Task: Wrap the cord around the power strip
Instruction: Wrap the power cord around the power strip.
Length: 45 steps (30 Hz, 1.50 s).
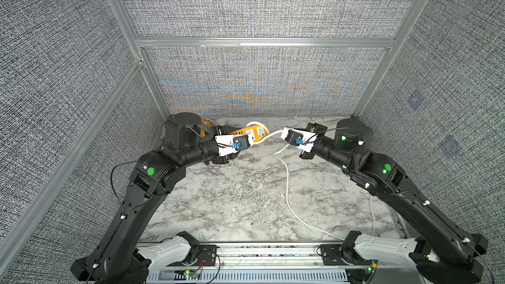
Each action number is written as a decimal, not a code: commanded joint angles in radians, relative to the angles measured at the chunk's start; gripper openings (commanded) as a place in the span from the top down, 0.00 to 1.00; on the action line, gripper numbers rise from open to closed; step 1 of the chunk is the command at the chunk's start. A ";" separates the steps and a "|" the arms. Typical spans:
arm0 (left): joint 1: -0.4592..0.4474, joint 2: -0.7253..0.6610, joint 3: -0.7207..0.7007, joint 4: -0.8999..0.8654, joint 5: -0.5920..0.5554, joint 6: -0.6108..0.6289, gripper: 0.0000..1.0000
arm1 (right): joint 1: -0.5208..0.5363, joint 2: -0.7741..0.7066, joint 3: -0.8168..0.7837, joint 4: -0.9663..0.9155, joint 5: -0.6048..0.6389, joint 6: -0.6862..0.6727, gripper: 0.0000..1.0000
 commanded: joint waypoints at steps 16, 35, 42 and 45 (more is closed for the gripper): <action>0.002 -0.084 -0.115 0.061 0.692 -0.327 1.00 | -0.091 0.139 0.226 -0.123 -0.397 -0.125 1.00; 0.000 -0.125 -0.185 0.713 0.790 -0.756 1.00 | -0.216 0.086 -0.012 0.151 -0.844 0.313 0.92; 0.000 -0.119 -0.197 0.728 0.788 -0.763 1.00 | -0.277 0.036 -0.067 0.278 -0.942 0.479 0.70; -0.001 -0.125 -0.219 0.752 0.779 -0.768 1.00 | -0.307 0.021 -0.068 0.303 -0.965 0.527 0.63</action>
